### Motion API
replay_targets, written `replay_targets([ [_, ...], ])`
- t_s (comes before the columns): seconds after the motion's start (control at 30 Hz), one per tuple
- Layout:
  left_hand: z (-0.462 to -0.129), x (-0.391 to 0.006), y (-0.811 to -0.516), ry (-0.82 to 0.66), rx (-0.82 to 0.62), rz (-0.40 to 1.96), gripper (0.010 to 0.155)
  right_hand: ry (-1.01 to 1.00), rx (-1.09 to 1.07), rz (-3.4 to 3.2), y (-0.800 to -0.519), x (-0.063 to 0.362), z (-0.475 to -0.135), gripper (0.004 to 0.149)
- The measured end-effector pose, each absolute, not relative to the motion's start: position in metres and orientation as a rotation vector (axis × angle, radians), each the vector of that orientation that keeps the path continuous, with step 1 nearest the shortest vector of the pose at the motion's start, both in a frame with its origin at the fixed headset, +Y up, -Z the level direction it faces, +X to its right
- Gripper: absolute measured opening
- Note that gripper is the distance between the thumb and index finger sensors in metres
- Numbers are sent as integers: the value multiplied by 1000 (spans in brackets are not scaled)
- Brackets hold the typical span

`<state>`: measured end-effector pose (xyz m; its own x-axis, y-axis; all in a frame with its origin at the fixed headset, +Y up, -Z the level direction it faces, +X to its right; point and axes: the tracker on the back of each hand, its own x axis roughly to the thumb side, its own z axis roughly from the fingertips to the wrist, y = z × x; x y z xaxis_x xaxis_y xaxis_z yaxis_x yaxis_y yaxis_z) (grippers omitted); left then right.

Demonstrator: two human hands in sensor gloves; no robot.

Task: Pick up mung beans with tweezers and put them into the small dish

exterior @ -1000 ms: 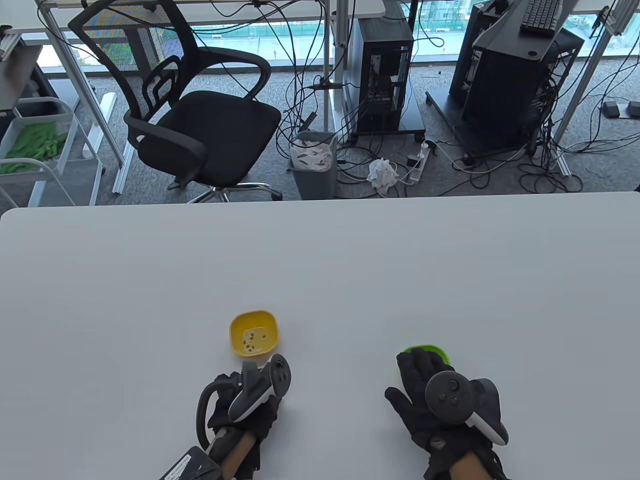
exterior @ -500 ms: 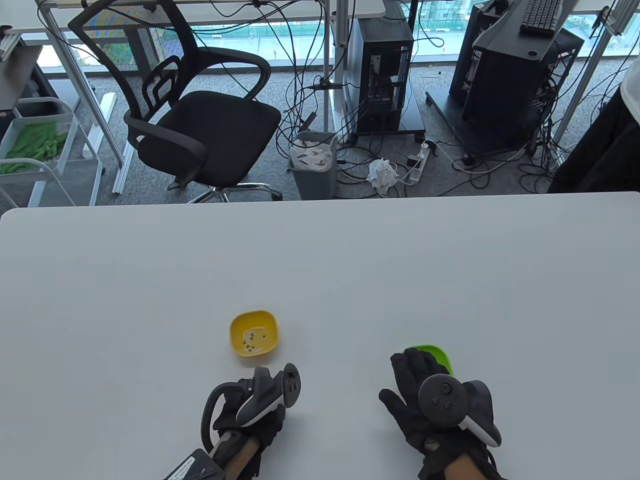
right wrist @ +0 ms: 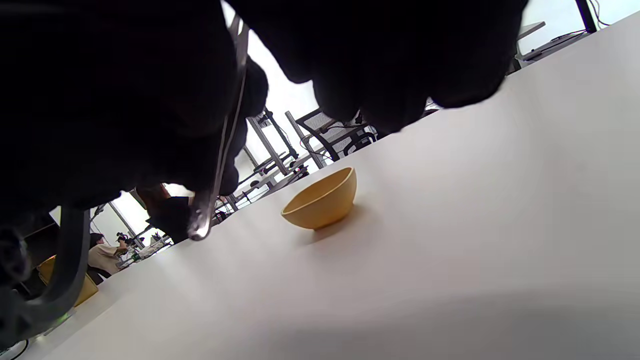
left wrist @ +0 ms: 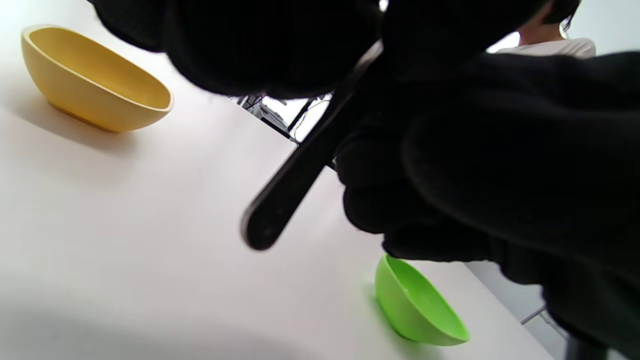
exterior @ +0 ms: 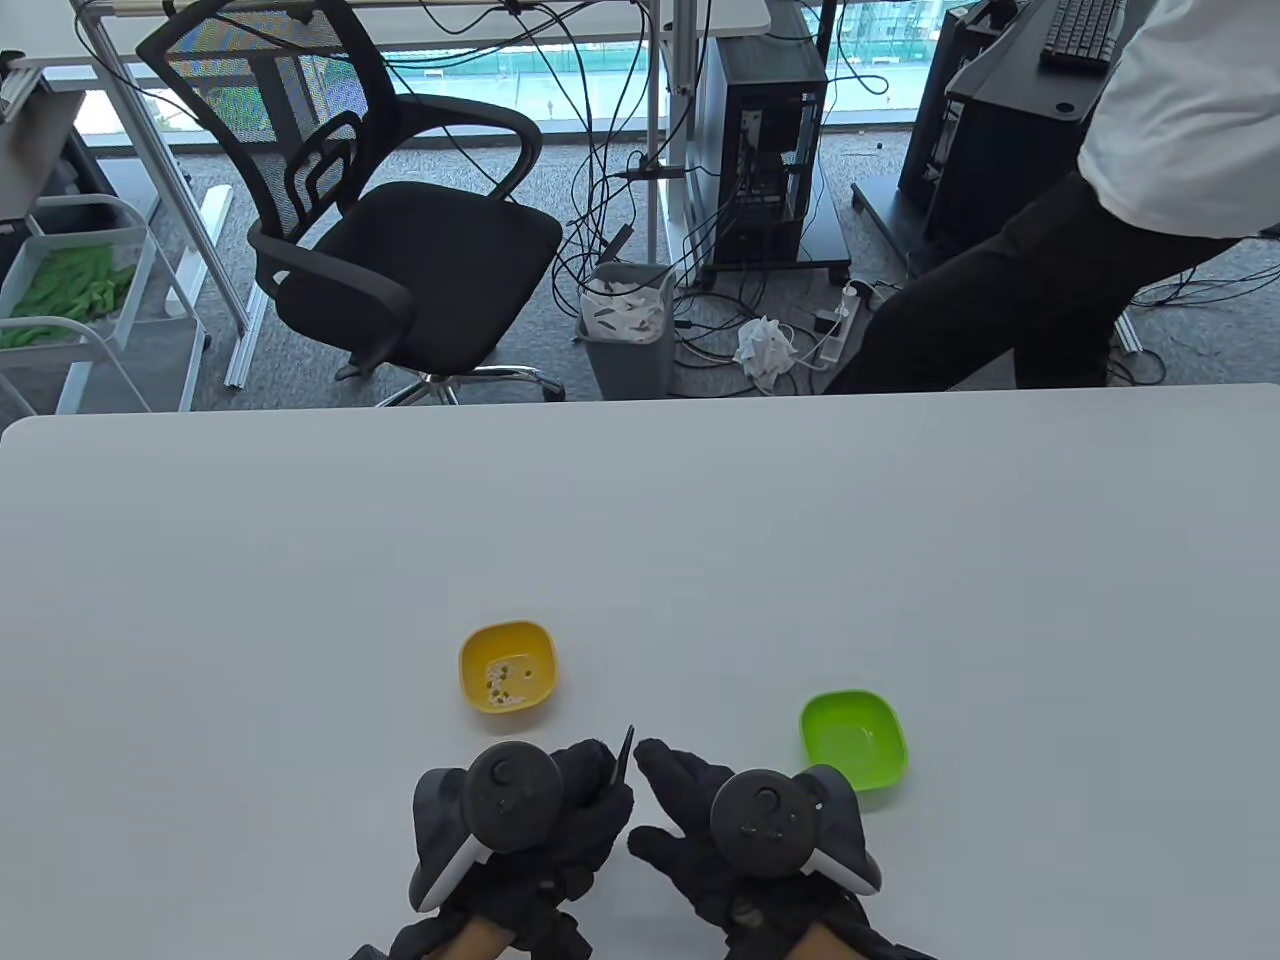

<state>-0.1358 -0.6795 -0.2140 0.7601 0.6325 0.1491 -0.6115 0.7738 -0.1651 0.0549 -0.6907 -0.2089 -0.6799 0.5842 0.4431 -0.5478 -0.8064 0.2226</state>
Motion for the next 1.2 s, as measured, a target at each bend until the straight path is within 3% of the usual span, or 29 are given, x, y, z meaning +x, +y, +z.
replay_targets([
  [0.27, -204, -136, -680, -194, -126, 878, 57, -119, 620, 2204, -690, 59, -203, 65],
  [0.5, -206, -138, -677, -254, -167, 881, 57, -174, 564, 2162, -689, 74, -206, 51],
  [0.8, -227, -187, -683, -130, -118, 486, 85, -86, 348, 2492, -682, 130, -210, 48],
  [1.0, -272, -221, -706, -89, -246, 316, 110, -109, 220, 2614, -692, 149, -212, 42],
  [1.2, -317, -238, -729, -113, -396, 319, 121, -11, 214, 2645, -697, 153, -214, 42],
])
